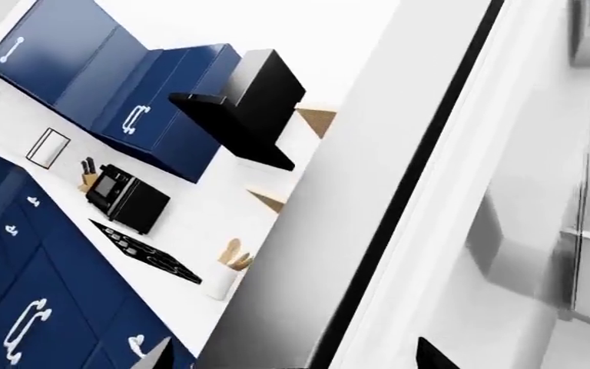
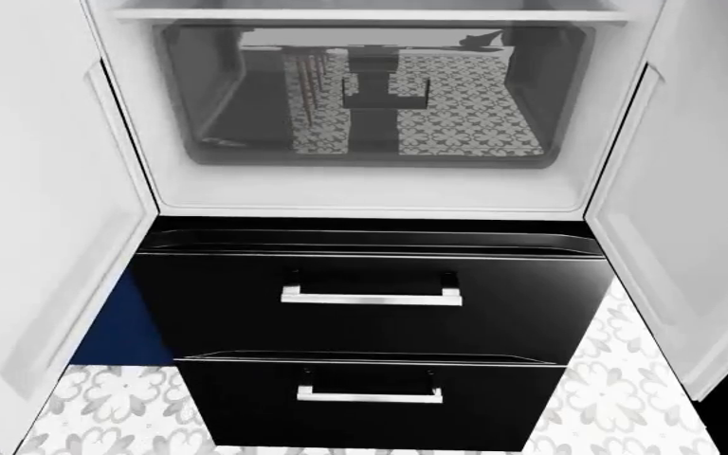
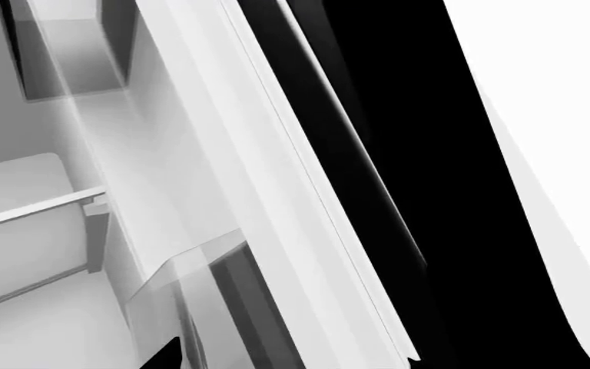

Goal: Open the fridge doors

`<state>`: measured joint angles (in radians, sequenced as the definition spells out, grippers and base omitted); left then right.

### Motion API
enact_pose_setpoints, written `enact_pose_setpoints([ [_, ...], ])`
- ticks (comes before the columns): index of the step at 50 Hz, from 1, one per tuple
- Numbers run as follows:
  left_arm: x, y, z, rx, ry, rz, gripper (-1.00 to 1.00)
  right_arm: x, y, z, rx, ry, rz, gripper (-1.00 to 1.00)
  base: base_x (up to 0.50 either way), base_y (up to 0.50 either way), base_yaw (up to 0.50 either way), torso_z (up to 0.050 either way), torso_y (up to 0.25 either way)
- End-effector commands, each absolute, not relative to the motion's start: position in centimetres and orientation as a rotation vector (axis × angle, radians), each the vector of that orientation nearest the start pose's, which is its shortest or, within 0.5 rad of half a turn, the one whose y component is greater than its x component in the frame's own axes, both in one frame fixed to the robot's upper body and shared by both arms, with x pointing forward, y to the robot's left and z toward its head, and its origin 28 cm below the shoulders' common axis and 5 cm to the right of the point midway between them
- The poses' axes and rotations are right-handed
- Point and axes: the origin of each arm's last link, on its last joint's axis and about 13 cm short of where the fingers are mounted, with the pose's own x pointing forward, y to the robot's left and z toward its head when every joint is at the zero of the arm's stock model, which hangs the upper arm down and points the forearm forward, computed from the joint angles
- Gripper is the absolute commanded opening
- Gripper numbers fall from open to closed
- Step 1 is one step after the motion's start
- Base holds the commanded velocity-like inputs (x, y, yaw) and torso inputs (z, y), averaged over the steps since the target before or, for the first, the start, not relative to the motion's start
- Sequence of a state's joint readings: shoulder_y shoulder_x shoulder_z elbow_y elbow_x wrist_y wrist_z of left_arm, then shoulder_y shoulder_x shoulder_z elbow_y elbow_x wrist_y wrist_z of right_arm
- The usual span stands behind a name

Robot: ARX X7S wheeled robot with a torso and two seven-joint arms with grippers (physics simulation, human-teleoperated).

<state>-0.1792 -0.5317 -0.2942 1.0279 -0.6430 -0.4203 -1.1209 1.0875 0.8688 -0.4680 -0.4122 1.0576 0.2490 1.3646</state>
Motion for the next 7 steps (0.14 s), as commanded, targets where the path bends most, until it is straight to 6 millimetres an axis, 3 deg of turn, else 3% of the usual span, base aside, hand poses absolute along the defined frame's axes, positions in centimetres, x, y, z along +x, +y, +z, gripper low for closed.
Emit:
enact_pose_setpoints([
  [1, 14.2, 28.5, 23.7, -0.274, -0.737, 0.889, 1.0, 29.8, -20.4, 29.8, 0.246, -0.368, -0.981, 1.0, 0.0, 0.0, 0.0, 0.0, 0.0],
  [7, 13.1, 29.4, 23.5, -0.261, -0.739, 0.936, 1.0, 29.9, -20.2, 30.0, 0.246, -0.37, -0.978, 1.0, 0.0, 0.0, 0.0, 0.0, 0.0],
])
